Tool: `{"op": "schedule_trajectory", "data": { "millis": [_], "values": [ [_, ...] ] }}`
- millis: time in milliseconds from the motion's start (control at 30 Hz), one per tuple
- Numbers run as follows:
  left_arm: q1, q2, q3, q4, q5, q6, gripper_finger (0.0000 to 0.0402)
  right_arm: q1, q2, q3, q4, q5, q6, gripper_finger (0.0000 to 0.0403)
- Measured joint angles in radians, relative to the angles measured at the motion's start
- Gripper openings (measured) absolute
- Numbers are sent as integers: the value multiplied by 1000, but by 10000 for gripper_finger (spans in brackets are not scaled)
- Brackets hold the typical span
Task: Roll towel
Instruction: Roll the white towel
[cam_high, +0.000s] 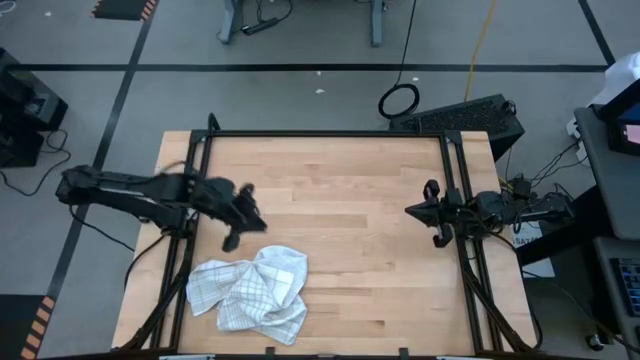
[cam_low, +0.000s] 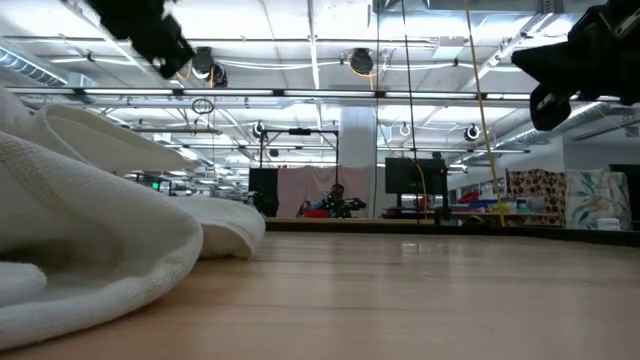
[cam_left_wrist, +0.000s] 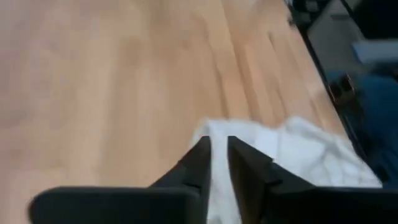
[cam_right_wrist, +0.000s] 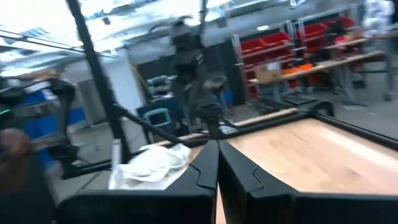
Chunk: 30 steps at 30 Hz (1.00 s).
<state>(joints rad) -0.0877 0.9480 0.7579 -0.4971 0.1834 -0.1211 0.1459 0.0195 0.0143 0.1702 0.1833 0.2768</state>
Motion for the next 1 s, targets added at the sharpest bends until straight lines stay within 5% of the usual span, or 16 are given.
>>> {"op": "schedule_trajectory", "data": {
  "millis": [333,600,767,1000],
  "values": [
    [-161,285,-50,212,3,-29,225,0,45,0,-23,103,0,0],
    [-208,455,-51,308,24,-26,253,0,105,19,-17,103,11,0],
    [-217,525,-50,373,73,-17,201,0,152,79,-17,103,10,0],
    [-211,571,-47,453,73,32,31,0,264,188,-17,99,-40,0]
  ]
}}
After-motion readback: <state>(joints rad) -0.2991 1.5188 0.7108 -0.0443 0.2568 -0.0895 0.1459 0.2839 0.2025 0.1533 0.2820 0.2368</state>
